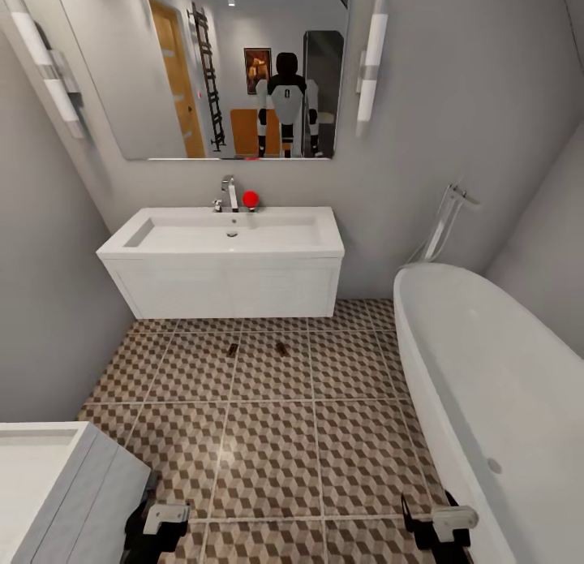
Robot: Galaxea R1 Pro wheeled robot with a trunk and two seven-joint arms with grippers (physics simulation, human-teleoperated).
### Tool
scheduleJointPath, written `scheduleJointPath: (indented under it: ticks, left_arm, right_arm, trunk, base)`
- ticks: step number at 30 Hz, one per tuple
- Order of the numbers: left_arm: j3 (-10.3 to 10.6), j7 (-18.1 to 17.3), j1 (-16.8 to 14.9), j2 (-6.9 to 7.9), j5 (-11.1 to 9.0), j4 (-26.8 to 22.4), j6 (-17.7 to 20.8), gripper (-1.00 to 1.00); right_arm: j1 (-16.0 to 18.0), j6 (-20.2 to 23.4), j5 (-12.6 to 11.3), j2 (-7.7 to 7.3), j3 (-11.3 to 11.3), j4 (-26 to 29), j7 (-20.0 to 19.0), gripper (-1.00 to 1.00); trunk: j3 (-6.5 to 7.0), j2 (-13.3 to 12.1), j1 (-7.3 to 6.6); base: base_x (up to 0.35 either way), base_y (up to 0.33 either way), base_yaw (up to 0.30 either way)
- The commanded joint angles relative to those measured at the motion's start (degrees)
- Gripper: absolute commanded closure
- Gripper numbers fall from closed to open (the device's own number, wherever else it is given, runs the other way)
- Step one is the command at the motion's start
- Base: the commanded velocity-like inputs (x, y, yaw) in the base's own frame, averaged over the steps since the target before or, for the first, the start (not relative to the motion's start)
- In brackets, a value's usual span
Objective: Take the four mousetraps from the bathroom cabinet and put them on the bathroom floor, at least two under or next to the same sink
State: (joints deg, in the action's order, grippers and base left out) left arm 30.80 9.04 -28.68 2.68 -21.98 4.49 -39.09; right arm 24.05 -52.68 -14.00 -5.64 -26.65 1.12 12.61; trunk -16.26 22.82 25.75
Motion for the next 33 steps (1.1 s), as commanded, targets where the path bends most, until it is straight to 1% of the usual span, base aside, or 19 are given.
scheduleJointPath:
  ticks: [1,5,8,33]
  left_arm:
    - [0.49,0.39,-0.06,-0.04,-0.16,0.17,-0.19,-1.0]
    - [0.49,2.11,-0.06,-0.04,-0.17,0.17,-0.12,-1.0]
    - [0.47,2.66,-0.06,-0.04,-0.17,0.17,-0.11,-1.0]
    - [0.31,2.91,-0.06,-0.2,-0.26,0.08,-0.11,-1.0]
  right_arm:
    - [0.03,0.52,-0.43,0.03,-0.5,0.01,0.16,-1.0]
    - [0.03,1.66,-0.49,0.14,-0.51,0.03,0.1,-1.0]
    - [-0.01,1.81,-0.5,0.16,-0.51,0.03,-0.05,-1.0]
    - [-0.05,1.88,-0.51,0.19,-0.53,0.04,-0.13,-1.0]
  trunk:
    - [-0.1,0.1,0.03]
    - [-0.1,0.1,0.03]
    - [-0.1,0.1,0.03]
    - [-0.1,0.1,0.03]
  base:
    - [0.0,0.0,0.0]
    - [0.0,0.0,0.0]
    - [0.0,0.0,0.0]
    - [0.0,0.0,0.0]
